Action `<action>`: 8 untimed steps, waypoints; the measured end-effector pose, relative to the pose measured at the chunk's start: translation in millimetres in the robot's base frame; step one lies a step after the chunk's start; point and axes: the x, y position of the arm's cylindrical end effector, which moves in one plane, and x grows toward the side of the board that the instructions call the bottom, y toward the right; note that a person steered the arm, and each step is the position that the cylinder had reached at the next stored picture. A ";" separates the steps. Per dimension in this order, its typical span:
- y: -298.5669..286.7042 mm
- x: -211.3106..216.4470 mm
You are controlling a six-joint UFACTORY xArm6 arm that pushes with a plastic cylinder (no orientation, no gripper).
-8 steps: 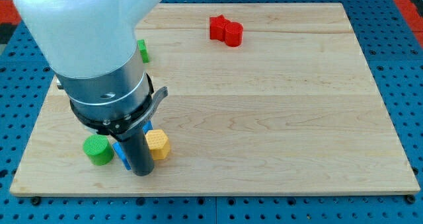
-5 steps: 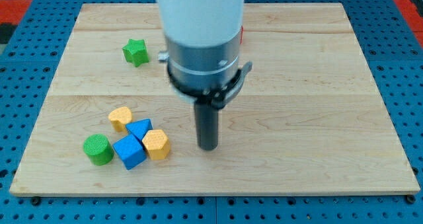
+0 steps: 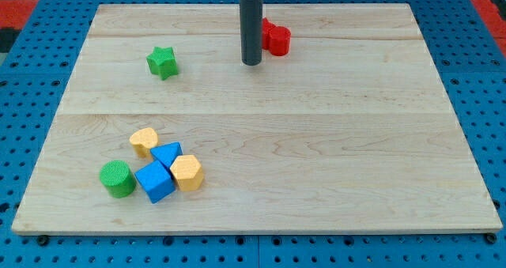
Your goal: Move the green star to the center left side of the board
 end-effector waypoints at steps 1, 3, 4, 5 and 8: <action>-43.6 0.6; -93.0 -18.7; -111.2 -32.8; -120.6 -21.9; -153.0 36.6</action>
